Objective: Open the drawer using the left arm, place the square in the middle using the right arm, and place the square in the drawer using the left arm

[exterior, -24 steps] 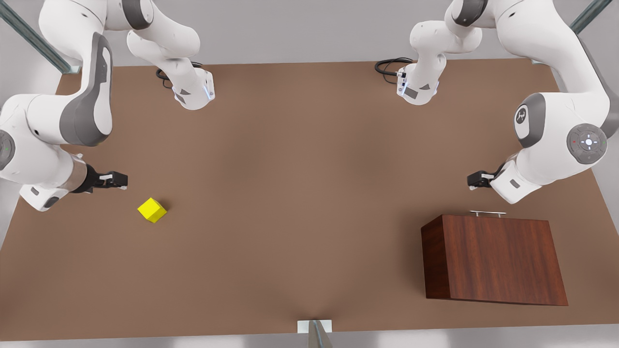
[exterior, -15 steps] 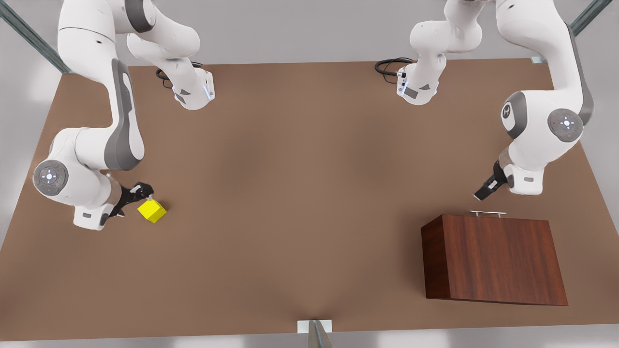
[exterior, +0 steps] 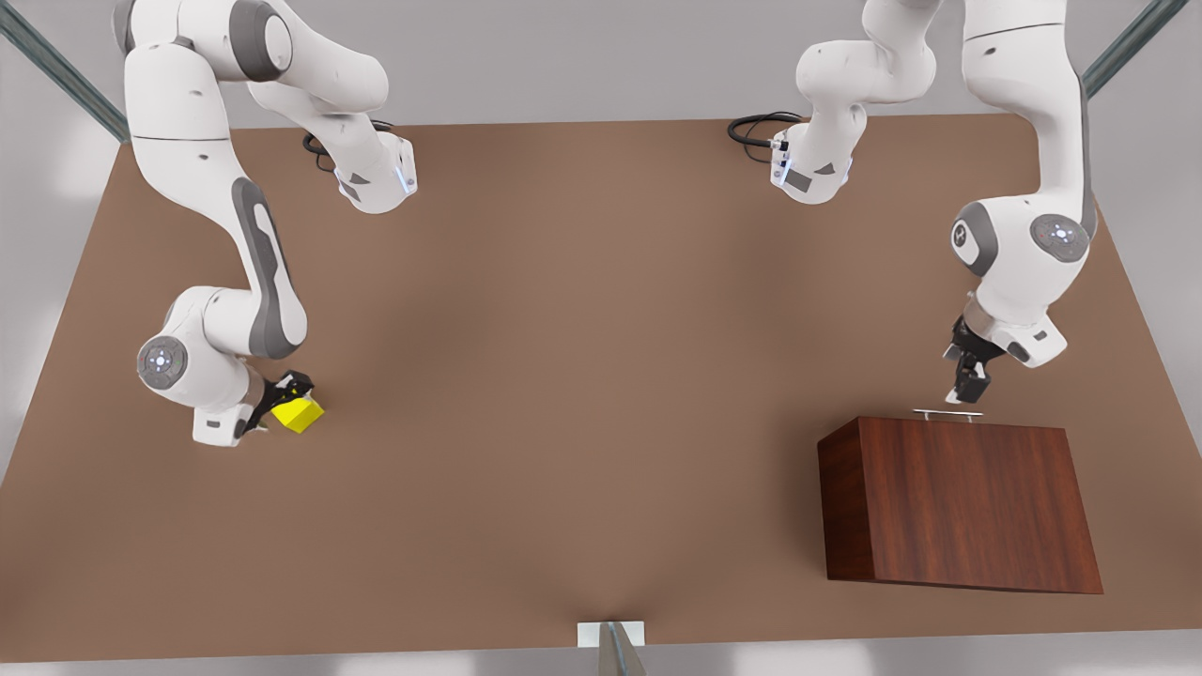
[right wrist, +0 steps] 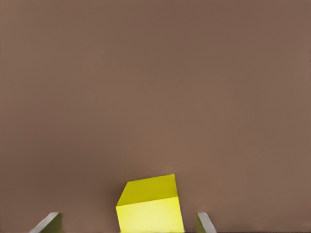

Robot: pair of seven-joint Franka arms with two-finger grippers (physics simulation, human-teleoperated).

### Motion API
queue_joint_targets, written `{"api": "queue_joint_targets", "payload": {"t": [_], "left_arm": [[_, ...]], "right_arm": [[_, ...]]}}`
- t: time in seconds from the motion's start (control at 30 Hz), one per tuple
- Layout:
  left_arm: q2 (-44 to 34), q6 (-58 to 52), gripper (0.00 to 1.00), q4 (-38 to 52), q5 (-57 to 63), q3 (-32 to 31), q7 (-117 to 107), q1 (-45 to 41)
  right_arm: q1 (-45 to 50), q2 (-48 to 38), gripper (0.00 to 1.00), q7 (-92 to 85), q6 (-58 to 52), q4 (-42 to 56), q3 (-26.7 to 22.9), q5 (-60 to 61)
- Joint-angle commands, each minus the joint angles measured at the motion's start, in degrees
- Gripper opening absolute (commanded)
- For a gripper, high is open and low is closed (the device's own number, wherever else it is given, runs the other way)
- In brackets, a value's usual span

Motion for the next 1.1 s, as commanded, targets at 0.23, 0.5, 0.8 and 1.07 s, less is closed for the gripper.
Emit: {"api": "queue_joint_targets", "payload": {"t": [0.23,0.5,0.8,1.07], "left_arm": [[2.5,3.5,1.00,-0.7,-0.1,2.4,-1.3,-0.5],[6.3,10.3,1.00,-2.5,-1.2,4.0,-1.3,-0.1],[9.4,12.6,1.00,-2.5,-1.7,4.0,-1.3,-0.1],[8.5,11.8,1.00,-4.3,-1.9,4.0,-1.4,-0.1]], "right_arm": [[-0.8,2.3,1.00,-8.1,4.9,-3.0,-1.2,-0.3],[-0.8,4.1,1.00,-14.2,9.4,-5.5,-1.2,-0.6],[-0.8,4.8,1.00,-15.0,11.4,-7.0,-1.4,-0.6],[-0.9,8.1,1.00,-14.9,16.4,-9.2,-1.9,0.1]]}}
